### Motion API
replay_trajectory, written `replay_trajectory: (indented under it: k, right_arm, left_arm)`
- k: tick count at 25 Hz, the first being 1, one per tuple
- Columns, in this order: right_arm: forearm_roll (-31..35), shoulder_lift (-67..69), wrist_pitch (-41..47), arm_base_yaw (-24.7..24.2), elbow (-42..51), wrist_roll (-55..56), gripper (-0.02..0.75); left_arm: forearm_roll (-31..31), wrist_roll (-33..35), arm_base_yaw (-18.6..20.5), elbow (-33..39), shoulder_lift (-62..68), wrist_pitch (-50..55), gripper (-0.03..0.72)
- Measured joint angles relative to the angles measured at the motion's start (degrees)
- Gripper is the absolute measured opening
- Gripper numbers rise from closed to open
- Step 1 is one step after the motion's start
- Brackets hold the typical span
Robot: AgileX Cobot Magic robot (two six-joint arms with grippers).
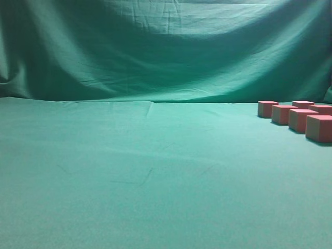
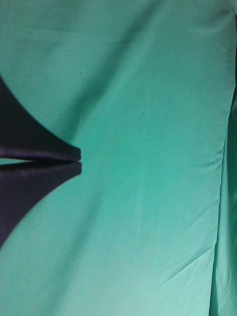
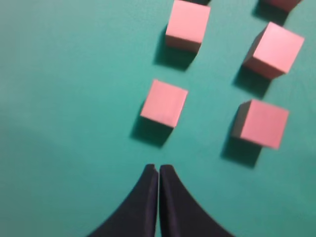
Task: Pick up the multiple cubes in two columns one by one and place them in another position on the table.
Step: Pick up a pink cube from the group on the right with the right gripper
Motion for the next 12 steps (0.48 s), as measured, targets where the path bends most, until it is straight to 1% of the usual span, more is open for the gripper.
replay_trajectory:
  k: [1, 2, 3, 6, 8, 10, 11, 12]
  right_arm:
    - [-0.43, 1.38, -1.67, 0.28, 0.00, 0.00, 0.000]
    - [-0.69, 2.54, -3.30, 0.40, 0.00, 0.00, 0.033]
    - [-0.83, 3.88, -4.52, 0.46, 0.00, 0.00, 0.048]
    - [-0.95, 7.24, -7.42, 0.46, -0.23, 0.19, 0.206]
    - [-0.95, 9.21, -8.62, 0.46, -0.35, 1.30, 0.336]
    - [-0.73, 10.81, -9.51, 0.46, -0.35, 2.37, 0.442]
    - [-0.73, 11.64, -9.91, 0.46, -0.35, 3.17, 0.483]
    - [-0.73, 12.43, -10.23, 0.46, -0.35, 3.90, 0.503]
  left_arm:
    - [0.00, 0.00, 0.00, 0.00, 0.00, 0.00, 0.000]
    - [0.00, 0.00, 0.00, 0.00, 0.00, 0.00, 0.000]
    - [0.00, 0.00, 0.00, 0.00, 0.00, 0.00, 0.000]
    - [0.00, 0.00, 0.00, 0.00, 0.00, 0.00, 0.000]
    - [0.00, 0.00, 0.00, 0.00, 0.00, 0.00, 0.000]
    - [0.00, 0.00, 0.00, 0.00, 0.00, 0.00, 0.000]
    - [0.00, 0.00, 0.00, 0.00, 0.00, 0.00, 0.000]
    - [0.00, 0.00, 0.00, 0.00, 0.00, 0.00, 0.000]
